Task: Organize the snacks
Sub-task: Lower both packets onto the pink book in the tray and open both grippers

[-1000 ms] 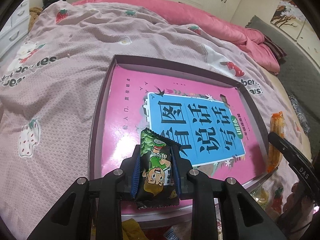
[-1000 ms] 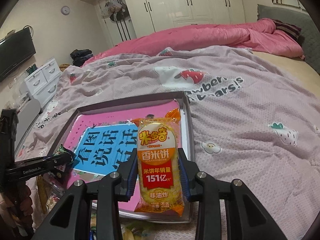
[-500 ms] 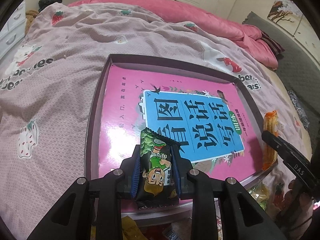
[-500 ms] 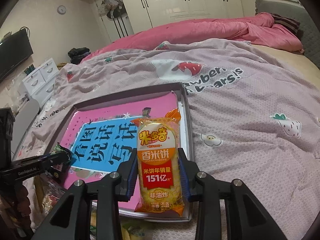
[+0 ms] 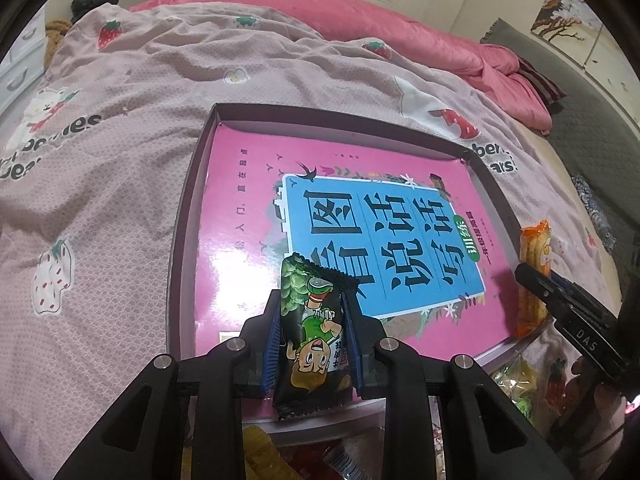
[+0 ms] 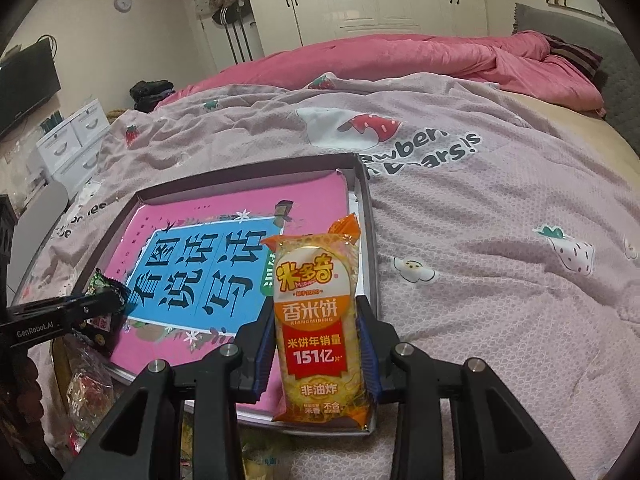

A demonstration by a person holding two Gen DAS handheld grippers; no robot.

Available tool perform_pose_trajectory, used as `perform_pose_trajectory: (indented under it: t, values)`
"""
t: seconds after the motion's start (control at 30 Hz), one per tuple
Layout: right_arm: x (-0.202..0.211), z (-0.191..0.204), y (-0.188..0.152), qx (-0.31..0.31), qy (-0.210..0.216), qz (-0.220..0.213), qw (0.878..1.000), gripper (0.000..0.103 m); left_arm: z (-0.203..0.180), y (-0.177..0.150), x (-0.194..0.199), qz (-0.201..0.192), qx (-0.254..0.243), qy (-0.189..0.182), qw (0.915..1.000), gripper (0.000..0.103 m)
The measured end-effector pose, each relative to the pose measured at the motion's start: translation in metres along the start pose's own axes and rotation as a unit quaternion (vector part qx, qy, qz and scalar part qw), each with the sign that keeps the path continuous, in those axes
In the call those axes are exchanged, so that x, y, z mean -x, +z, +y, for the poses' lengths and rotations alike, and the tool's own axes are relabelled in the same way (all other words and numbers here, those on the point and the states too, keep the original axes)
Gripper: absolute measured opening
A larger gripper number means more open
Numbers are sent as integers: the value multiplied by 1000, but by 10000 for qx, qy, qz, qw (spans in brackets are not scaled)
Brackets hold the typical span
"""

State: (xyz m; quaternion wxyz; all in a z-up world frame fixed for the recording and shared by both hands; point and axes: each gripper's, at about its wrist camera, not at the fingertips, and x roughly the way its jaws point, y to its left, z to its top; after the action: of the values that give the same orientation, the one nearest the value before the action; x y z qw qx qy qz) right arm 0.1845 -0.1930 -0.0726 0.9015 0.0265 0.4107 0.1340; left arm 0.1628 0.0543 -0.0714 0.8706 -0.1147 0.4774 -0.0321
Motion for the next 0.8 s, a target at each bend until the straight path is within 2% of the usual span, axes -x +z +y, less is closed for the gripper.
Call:
perform_pose_trajectory:
  t: [0.6, 0.73, 0.8]
  values:
    - [0, 7, -2, 215, -174, 38, 9996, 39, 2, -4, 6, 58, -3, -89, 9999, 31]
    - [0, 7, -2, 212, -180, 36, 9996, 39, 2, -3, 10, 6, -16, -87, 10000, 43]
    - [1, 6, -2, 193, -189, 28, 9996, 39, 2, -2, 12, -16, -20, -110, 9999, 44]
